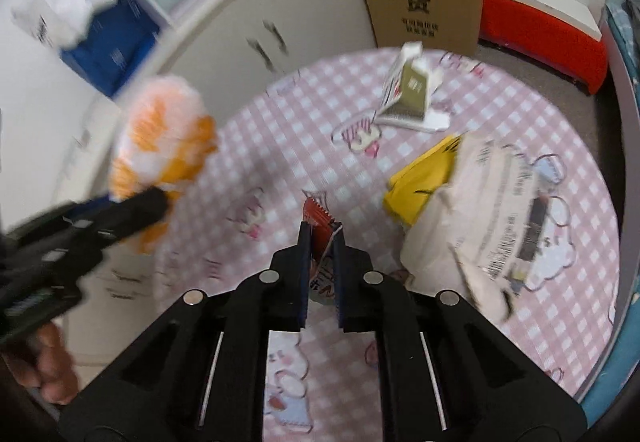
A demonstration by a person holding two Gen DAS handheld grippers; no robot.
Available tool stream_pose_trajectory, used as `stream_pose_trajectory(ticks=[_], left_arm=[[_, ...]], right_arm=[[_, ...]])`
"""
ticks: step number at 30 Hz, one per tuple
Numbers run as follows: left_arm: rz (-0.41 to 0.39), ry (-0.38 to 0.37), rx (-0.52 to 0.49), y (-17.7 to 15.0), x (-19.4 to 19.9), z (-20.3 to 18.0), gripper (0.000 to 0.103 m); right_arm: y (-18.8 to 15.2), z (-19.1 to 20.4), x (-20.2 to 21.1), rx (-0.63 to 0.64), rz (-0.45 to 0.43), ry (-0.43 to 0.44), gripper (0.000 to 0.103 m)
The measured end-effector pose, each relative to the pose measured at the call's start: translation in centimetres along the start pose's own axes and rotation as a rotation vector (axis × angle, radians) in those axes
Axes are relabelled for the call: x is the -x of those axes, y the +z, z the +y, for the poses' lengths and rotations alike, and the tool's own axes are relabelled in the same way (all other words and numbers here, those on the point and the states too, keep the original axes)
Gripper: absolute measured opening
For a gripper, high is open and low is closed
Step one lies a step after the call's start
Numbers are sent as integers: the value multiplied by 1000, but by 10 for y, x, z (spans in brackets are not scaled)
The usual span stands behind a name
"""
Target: Collect trash
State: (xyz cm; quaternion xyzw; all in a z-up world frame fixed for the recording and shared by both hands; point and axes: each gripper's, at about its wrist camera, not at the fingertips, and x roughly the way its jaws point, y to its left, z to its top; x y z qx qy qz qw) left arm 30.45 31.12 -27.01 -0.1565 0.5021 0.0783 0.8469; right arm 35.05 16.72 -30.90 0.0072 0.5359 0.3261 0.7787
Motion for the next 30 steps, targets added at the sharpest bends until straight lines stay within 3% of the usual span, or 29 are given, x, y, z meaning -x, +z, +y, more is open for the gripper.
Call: stream_pose_trajectory(ticks=[5, 10, 19, 24, 27, 30], left_arm=[[-54, -38, -42, 6, 25, -63, 36], [-68, -118, -134, 6, 31, -158, 36], [26, -282, -339, -29, -6, -355, 36], [83, -333, -384, -44, -26, -421, 37], [111, -351, -379, -45, -39, -450, 43], [124, -343, -371, -47, -48, -470, 67]], right_arm=[[-3, -32, 72, -45, -110, 33, 10], [-26, -102, 154, -112, -213, -21, 10], [-83, -245, 264, -290, -319, -186, 10], [-117, -299, 299, -379, -355, -248, 10], [-133, -325, 310, -428, -375, -266, 10], [-144, -344, 318, -462, -386, -269, 10]])
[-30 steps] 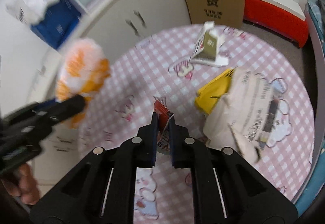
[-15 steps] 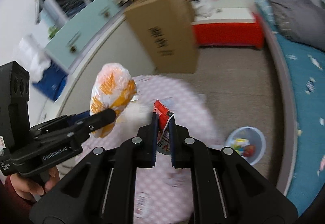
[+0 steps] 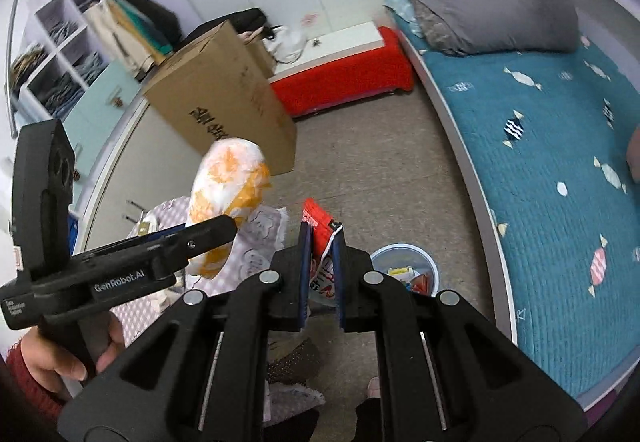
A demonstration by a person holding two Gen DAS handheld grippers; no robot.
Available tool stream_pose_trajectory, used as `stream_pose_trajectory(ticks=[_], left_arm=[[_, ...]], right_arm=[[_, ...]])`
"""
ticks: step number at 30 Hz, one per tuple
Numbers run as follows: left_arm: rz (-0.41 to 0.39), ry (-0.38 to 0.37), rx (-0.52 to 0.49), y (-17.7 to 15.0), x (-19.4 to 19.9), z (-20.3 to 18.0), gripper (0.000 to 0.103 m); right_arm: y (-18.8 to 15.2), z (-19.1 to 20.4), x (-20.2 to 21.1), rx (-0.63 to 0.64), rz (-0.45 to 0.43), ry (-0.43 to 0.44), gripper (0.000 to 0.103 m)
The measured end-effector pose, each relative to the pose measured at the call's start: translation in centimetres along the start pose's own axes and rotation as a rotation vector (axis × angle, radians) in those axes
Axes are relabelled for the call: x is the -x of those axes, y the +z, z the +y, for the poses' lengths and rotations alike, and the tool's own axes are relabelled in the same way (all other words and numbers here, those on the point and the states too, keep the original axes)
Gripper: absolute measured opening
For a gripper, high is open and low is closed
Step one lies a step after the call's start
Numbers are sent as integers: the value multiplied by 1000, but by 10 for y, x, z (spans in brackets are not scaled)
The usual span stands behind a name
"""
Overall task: Collect trash
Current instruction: 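Carry items over blue bucket, left tool drops white bag while right drops wrapper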
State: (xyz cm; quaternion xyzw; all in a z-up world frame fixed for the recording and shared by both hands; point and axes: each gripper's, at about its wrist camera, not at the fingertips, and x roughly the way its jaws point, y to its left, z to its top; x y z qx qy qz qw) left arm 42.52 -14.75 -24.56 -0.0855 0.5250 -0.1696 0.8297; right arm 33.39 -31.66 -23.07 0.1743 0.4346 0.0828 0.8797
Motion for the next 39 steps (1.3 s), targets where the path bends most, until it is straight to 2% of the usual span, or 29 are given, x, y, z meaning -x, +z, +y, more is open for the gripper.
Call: stream_pose_trajectory(ticks=[1, 7, 21, 26, 28, 29, 30, 31, 32, 39], left_arm=[[-11, 10, 5, 1, -3, -4, 72], [7, 49, 7, 4, -11, -8, 74], [-20, 151, 92, -2, 12, 24, 77], [-43, 178, 126, -5, 25, 39, 78], [-52, 186, 139, -7, 30, 45, 78], [-55, 189, 144, -8, 33, 48, 78], [-59, 192, 150, -9, 35, 49, 78], [-66, 193, 155, -10, 39, 52, 78], [-70, 195, 159, -12, 42, 54, 78], [-106, 202, 181, -25, 66, 68, 78]], right_arm=[[0, -5, 0, -4, -2, -3, 10], [-3, -25, -8, -29, 29, 7, 10], [2, 5, -44, 40, 97, 84, 11], [5, 13, -51, 63, 83, 85, 13], [7, 14, -55, 67, 87, 77, 17], [9, 13, -56, 66, 86, 74, 24], [10, 14, -56, 72, 77, 58, 40], [11, 17, -54, 81, 61, 45, 50], [11, 19, -52, 88, 46, 39, 55], [8, 47, -44, 135, 24, 41, 55]])
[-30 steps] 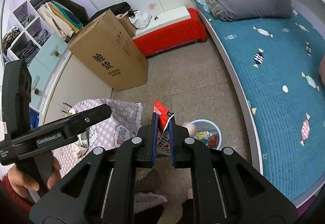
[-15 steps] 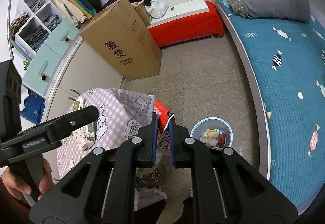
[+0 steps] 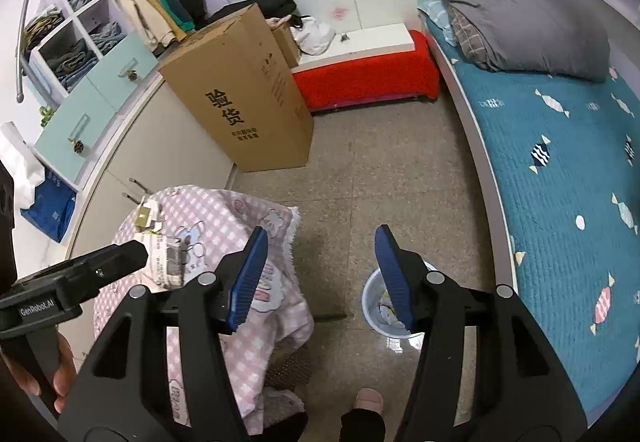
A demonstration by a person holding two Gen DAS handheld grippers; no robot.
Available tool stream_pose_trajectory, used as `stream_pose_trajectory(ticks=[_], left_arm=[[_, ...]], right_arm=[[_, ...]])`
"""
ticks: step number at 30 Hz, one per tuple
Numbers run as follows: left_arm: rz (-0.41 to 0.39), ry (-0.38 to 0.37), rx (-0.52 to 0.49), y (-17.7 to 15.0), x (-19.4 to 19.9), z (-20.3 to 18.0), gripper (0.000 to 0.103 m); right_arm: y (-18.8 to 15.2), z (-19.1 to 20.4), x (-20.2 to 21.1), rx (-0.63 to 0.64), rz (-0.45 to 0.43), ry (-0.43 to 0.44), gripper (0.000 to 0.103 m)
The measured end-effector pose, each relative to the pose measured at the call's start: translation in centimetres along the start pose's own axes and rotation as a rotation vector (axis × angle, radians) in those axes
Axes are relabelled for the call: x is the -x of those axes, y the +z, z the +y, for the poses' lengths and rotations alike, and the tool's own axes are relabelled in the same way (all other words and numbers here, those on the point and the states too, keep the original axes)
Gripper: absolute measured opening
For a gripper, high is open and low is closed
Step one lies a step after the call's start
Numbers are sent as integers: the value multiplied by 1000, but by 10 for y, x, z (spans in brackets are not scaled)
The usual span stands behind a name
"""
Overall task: Collect trash
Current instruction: 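Carry items over blue bucket, left tool drops white bag while right drops wrapper, then move both open tools back over the table toward the newspaper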
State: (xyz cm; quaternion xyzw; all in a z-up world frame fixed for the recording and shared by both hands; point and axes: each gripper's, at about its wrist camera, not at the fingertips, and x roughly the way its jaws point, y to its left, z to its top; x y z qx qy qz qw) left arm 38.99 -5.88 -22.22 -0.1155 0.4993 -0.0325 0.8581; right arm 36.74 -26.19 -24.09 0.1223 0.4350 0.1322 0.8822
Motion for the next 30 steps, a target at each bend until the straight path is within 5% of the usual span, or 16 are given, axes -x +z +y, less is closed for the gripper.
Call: stream_pose_trajectory(ticks=[13, 30], left_arm=[[-73, 25, 111, -26, 59, 108, 80], [-48, 5, 213, -61, 112, 334, 80]], right_arm=[[-23, 147, -7, 159, 28, 112, 60], [-103, 347, -54, 211, 122, 77, 61]])
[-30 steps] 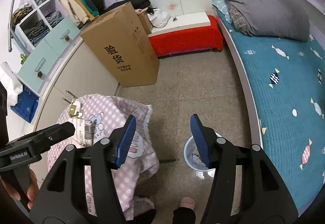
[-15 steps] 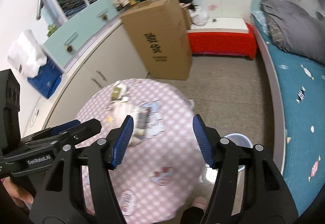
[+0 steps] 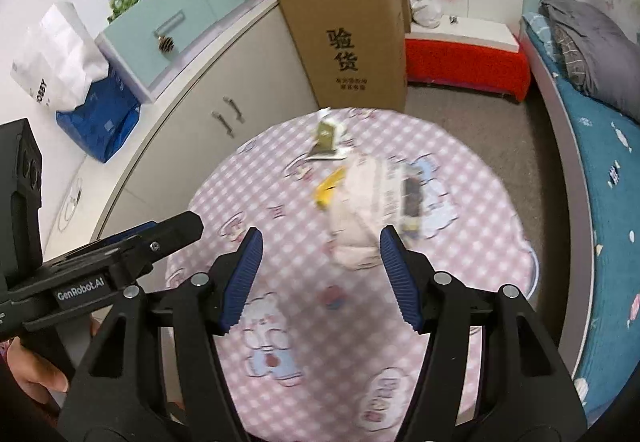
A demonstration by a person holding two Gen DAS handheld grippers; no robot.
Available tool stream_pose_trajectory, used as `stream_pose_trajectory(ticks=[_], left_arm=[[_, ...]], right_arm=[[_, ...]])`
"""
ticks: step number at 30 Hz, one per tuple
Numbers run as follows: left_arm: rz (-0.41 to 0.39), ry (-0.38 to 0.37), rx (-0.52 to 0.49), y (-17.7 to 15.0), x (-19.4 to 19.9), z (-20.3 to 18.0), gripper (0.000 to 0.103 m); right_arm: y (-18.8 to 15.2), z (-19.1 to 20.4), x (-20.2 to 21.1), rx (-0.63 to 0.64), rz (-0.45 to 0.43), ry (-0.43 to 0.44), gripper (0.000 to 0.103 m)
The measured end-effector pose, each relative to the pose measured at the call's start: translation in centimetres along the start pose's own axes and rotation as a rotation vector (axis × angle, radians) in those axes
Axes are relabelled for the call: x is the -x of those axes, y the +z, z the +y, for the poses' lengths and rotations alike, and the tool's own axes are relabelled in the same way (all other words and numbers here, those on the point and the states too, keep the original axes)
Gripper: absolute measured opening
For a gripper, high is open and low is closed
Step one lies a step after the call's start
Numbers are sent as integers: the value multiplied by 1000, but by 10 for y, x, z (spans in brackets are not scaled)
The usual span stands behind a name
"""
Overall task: Collect trash
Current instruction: 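Move both open tools back over the table toward the newspaper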
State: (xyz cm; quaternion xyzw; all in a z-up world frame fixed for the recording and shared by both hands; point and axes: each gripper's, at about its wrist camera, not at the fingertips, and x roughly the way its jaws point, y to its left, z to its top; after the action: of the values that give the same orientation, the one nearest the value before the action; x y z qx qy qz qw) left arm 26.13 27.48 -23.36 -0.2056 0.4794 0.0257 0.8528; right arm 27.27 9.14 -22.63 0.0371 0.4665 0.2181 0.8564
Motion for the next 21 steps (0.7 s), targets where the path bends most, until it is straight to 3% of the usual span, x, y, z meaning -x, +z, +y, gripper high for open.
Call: stream_pose_trajectory(ticks=[10, 21], left_arm=[[5, -24, 21, 13, 10, 43, 80], [59, -31, -14, 24, -21, 20, 80]], right_arm=[[7, 44, -12, 17, 13, -34, 62], [4, 3, -15, -82, 8, -61, 63]])
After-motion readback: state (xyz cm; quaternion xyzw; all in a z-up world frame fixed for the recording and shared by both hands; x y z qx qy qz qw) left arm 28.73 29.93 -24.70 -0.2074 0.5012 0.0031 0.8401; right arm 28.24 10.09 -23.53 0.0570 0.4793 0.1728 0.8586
